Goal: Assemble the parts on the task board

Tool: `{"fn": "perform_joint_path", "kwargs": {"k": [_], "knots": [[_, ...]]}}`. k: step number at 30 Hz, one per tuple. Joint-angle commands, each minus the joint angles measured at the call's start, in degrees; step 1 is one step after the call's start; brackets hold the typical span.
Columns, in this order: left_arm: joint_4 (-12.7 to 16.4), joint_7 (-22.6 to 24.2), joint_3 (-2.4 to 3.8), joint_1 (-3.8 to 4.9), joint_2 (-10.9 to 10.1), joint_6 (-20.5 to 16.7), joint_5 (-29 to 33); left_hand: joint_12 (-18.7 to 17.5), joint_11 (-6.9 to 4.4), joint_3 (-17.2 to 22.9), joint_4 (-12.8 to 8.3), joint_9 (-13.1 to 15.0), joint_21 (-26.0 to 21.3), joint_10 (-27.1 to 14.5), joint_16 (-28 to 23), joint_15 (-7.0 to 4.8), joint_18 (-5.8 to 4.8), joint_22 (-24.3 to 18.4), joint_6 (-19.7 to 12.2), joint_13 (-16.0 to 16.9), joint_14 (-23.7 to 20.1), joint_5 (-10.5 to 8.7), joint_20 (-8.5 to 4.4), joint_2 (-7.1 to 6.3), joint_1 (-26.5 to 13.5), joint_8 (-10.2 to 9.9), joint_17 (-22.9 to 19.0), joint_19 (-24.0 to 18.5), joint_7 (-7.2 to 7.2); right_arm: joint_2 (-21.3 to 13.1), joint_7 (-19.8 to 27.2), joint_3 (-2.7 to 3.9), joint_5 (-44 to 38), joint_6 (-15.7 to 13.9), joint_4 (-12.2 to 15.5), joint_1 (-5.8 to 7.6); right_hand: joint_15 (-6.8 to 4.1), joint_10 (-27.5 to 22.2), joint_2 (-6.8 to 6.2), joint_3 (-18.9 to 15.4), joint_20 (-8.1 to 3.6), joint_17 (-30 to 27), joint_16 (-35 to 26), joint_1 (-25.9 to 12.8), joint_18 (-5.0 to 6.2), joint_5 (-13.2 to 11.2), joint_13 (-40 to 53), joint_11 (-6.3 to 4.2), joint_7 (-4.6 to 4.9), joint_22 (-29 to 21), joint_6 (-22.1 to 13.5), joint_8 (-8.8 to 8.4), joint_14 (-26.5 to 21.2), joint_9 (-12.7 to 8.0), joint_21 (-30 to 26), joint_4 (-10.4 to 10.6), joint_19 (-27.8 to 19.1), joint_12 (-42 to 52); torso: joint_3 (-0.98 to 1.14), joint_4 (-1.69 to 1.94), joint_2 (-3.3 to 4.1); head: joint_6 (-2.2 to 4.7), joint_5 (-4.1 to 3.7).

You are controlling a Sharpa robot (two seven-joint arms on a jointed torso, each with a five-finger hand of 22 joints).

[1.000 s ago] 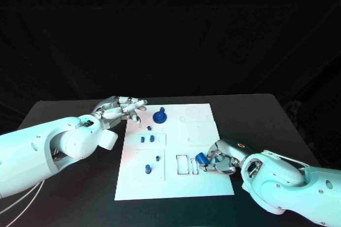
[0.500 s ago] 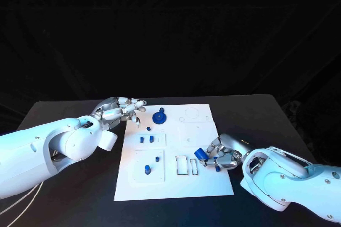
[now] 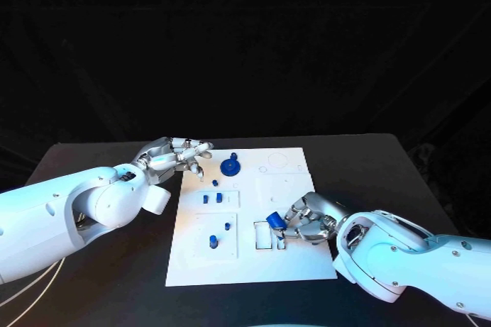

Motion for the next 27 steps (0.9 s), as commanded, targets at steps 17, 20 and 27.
{"fn": "perform_joint_path", "kwargs": {"k": [17, 20, 27], "knots": [[0.35, 0.39, 0.04, 0.01, 0.14, 1.16, -0.12, 0.26, -0.03, -0.31, 0.12, -0.06, -0.14, -0.57, 0.25, -0.14, 0.75, -0.08, -0.22, 0.07, -0.42, 0.16, 0.17, -0.11, 0.68, 0.25, -0.08, 0.41, 0.01, 4.13, -0.64, -0.05, 0.43, 5.21, -2.81, -1.55, -0.7, 0.09, 1.76, -2.41, -0.9, 12.34, 0.05, -4.44, -1.05, -2.75, 6.34, -1.1, -1.15, 14.72, 2.41, 1.66, 5.39, 1.89, -0.1, 0.87, 5.62, -0.77, 0.01, -0.07, -0.01, -0.17, 0.37], [0.35, 0.38, 0.04, 0.01, 0.15, 1.18, -0.12, 0.26, -0.03, -0.31, 0.12, -0.06, -0.14, -0.57, 0.25, -0.14, 0.75, -0.08, -0.22, 0.07, -0.42, 0.16, 0.17, -0.11, 0.68, 0.25, -0.08, 0.41, 0.01, 4.35, -0.62, -0.05, 0.48, 5.33, -3.2, -1.57, -0.77, 0.16, 2.13, -3.1, -0.98, 12.34, 0.04, -5.75, -1.05, -3.79, 6.4, -1.17, -1.24, 14.72, 2.4, 1.85, 5.39, 2.16, -0.11, 0.88, 5.62, -0.8, 0.02, -0.01, 0.02, -0.13, 0.28], [0.31, 0.34, 0.04, 0.01, 0.11, 1.16, -0.07, 0.34, 0.03, -0.54, 0.18, -0.08, -0.26, -0.71, 0.23, -0.1, 0.75, -0.15, -0.3, 0.11, -0.47, 0.16, 0.21, 0.03, 0.83, 0.26, -0.14, 0.42, 0.07, 4.64, -0.69, -0.05, 0.37, 5.83, -3.79, -1.58, -0.86, -0.07, 3.54, -6.46, -1.18, 12.11, -0.11, -11.83, -0.96, -15.73, 6.12, -1.38, -1.35, 14.56, 2.18, 2.76, 5.34, 3.31, -0.5, 0.77, 5.49, -1.42, 0.02, -0.06, -0.02, -0.24, 0.59]]}}
